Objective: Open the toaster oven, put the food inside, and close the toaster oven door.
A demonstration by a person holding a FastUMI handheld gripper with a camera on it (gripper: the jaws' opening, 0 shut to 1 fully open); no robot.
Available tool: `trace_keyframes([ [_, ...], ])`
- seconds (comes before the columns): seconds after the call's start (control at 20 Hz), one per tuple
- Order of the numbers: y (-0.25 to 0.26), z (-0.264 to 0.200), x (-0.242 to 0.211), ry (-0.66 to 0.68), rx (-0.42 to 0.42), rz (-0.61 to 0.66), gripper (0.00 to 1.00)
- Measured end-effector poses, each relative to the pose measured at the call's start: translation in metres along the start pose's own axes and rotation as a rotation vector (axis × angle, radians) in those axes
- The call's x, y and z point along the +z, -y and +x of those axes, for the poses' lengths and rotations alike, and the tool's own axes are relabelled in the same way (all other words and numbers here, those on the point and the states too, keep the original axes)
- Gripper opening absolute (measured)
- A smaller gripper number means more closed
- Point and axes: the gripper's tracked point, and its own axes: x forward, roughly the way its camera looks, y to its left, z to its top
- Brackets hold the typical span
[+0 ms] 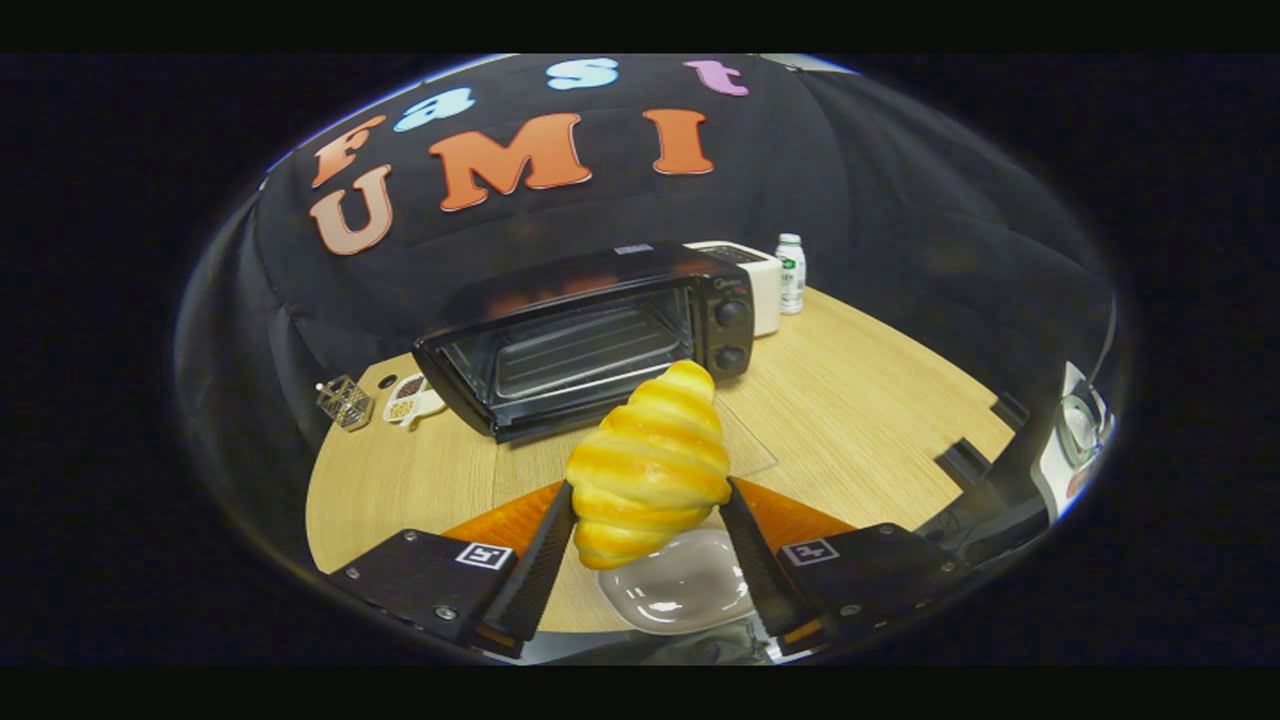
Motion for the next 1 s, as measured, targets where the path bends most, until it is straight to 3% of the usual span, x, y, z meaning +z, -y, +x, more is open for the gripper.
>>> trace_keyframes([
  [0.25,-0.010,0.044,0.033,0.011,0.041,-0.105,0.82],
  [0.5,-0.017,0.090,0.037,-0.043,0.070,-0.176,0.82],
  [0.8,-0.035,0.130,0.049,-0.064,0.151,-0.144,0.82],
  [1.0,-0.055,0.145,0.073,0.011,0.255,-0.072,0.82],
])
